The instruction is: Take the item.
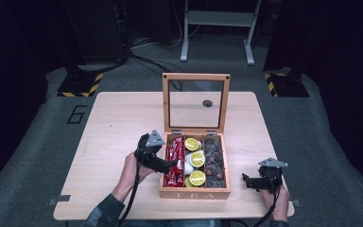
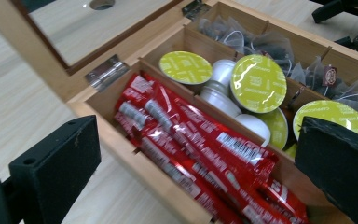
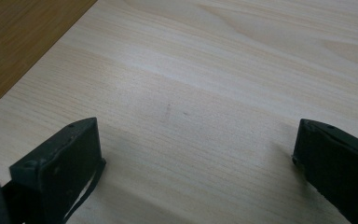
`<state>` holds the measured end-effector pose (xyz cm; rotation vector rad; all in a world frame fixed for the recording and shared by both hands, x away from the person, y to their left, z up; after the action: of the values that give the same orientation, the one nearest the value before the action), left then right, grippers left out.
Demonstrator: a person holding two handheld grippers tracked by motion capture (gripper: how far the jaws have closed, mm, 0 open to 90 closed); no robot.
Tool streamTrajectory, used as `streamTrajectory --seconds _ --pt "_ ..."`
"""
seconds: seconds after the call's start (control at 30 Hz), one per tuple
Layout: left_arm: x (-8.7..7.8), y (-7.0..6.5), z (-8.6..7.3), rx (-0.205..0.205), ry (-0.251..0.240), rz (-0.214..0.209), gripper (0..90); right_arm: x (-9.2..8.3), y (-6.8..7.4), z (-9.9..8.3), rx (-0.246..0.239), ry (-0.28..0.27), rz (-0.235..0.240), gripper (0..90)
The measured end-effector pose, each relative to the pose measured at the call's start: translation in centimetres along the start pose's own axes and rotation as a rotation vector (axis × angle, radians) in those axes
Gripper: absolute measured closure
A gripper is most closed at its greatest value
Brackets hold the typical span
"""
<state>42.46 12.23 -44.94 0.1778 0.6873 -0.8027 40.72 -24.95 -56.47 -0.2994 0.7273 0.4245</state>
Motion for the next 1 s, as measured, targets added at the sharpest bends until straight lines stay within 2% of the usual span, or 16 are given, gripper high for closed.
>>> streamTrajectory --seconds 0.23,0.57,0.67,0.83,1.0 --pt "2.5 -1.4 0.6 0.022 0.048 -0.028 0.1 0.0 0.1 0.0 0.004 -0.003 0.009 0.6" --pt "5.2 -2.9 1.5 0.066 0.097 -0.037 0.7 0.0 0.0 0.0 -0.004 -0.001 0.003 0.9" --pt "5.8 -3.4 1.6 0.089 0.118 -0.042 2.5 0.0 0.0 0.0 -0.004 0.000 0.003 0.9" --pt "6.7 -4.0 1.7 0.099 0.137 -0.051 6.3 -0.1 0.1 0.0 -0.001 -0.001 0.004 1.3" --pt "7.4 -4.5 1.6 0.121 0.161 -0.042 12.0 -0.1 0.0 0.0 -0.001 -0.001 0.004 1.4"
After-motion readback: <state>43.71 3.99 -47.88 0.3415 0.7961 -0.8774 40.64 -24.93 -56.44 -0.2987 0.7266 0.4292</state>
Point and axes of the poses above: each handheld gripper's, and its own axes: x roughly forward along the jaws, z roughly out of its top, y roughly to its left, the point moved 5 cm from there along x, roughly forward along the jaws, and after that the axes turned 9 degrees about -x, right-handed, at the moved point
